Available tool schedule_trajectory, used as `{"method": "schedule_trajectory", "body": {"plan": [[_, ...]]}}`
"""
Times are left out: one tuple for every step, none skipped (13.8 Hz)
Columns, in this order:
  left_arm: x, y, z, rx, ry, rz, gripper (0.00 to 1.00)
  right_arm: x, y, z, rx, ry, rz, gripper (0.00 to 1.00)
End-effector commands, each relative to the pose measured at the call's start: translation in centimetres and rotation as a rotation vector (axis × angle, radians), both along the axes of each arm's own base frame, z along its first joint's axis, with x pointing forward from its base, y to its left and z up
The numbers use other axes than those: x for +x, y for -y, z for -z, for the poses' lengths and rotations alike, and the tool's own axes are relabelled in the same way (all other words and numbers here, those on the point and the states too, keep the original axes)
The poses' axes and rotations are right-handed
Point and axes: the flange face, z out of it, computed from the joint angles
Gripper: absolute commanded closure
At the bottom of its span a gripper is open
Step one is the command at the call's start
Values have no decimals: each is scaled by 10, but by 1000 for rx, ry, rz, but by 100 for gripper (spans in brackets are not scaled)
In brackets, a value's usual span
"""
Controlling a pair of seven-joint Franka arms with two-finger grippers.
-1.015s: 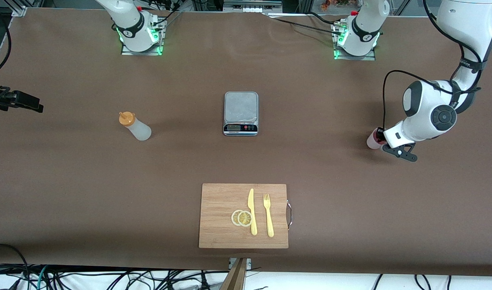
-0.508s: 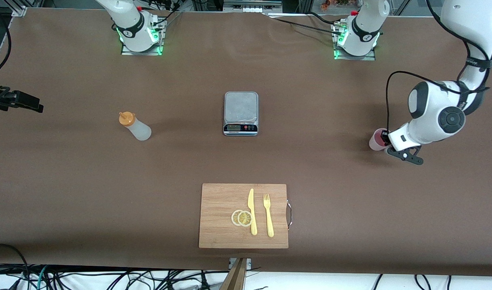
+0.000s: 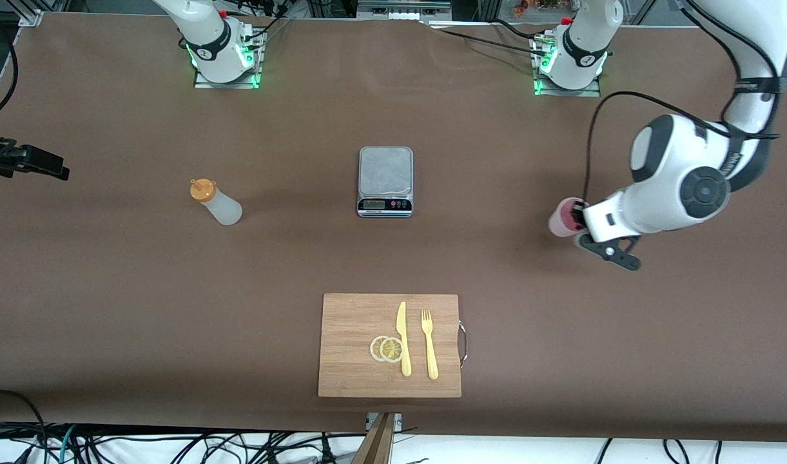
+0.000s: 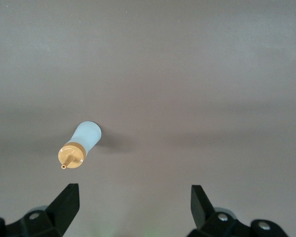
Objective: Add sauce to pink cup with both arms
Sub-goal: 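Carry the pink cup with the left gripper onto the scale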
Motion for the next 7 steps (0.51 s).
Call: {"method": "schedule_trajectory", "body": {"plan": [[-20, 77, -1, 11, -33, -100, 100, 2, 1, -5, -5, 5, 5, 0], [-30, 112, 4, 24, -32, -136, 100, 2, 1, -5, -5, 5, 6, 0], [-40, 143, 8, 26, -22, -182, 100, 2, 1, -5, -5, 5, 5, 0], [-55, 180, 14, 22, -22, -224, 100, 2, 1, -5, -5, 5, 5, 0], [-70, 213, 21, 17, -16, -235, 100, 2, 1, -6, -5, 7, 5, 0], [-81, 236, 33, 7, -13, -255, 100, 2, 1, -5, -5, 5, 6, 0], [-89, 255, 41, -1, -10, -281, 100, 2, 1, -5, -5, 5, 5, 0]]}}
